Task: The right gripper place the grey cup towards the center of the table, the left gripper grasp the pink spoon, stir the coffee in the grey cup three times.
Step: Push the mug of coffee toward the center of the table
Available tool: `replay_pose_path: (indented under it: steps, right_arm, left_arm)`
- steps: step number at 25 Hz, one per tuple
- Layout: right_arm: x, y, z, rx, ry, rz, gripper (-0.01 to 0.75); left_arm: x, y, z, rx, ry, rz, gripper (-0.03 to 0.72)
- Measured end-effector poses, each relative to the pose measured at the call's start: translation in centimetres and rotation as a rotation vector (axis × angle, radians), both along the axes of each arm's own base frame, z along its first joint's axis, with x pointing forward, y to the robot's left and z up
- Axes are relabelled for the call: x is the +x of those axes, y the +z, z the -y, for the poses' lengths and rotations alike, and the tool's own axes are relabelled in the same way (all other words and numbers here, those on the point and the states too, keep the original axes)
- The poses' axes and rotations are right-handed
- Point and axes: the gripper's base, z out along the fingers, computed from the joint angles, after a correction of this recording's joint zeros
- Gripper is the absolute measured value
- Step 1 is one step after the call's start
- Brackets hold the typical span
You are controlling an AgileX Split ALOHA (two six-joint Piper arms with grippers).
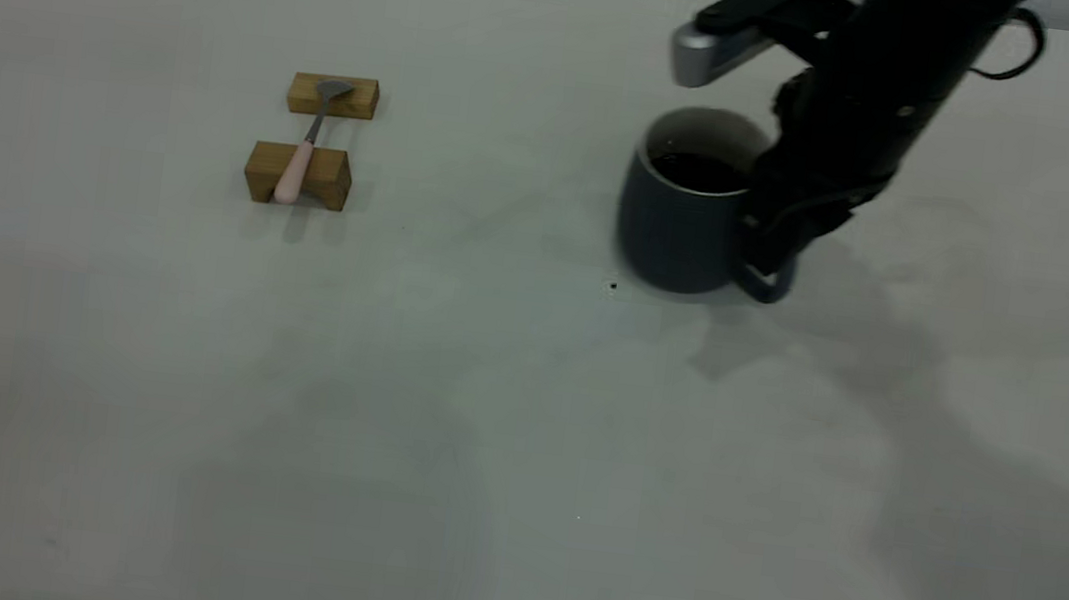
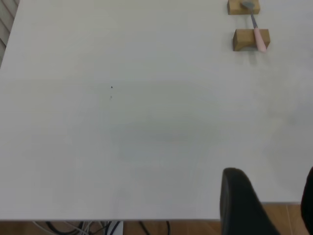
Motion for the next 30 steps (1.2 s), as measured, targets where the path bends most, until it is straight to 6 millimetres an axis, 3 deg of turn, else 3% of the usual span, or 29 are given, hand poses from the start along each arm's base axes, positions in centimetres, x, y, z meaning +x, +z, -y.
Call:
replay_pose_path:
  steps: [6, 13, 18, 22, 25, 27, 30]
  right_arm:
    - [-0.4, 0.1, -2.1, 0.04, -0.007, 0.034, 0.199]
    - [-0.4, 0.2, -2.6, 0.075, -0.048, 0.039, 0.248]
    - [-0.4, 0.3, -2.7, 0.083, -0.06, 0.036, 0.376]
    - [-0.4, 0.5, -2.7, 0.088, -0.072, 0.033, 0.552]
    - [-0.4, 2.6, -2.1, 0.111, -0.106, -0.003, 0.693]
    - [-0.5, 5.4, -1.3, 0.136, -0.144, -0.045, 0.723]
    - [-1.0, 11.0, 0.7, 0.182, -0.204, -0.066, 0.729]
  left_arm:
    - [0.0, 0.0, 0.0, 0.0, 0.0, 0.0, 0.382]
    - [0.0, 0.0, 0.0, 0.0, 0.0, 0.0, 0.382]
    - [0.0, 0.0, 0.0, 0.0, 0.0, 0.0, 0.382]
    - [0.0, 0.0, 0.0, 0.0, 0.0, 0.0, 0.382]
    - [0.0, 0.0, 0.0, 0.0, 0.0, 0.0, 0.382]
    - [0.0, 0.0, 0.0, 0.0, 0.0, 0.0, 0.382]
    - [0.0, 0.0, 0.0, 0.0, 0.0, 0.0, 0.382]
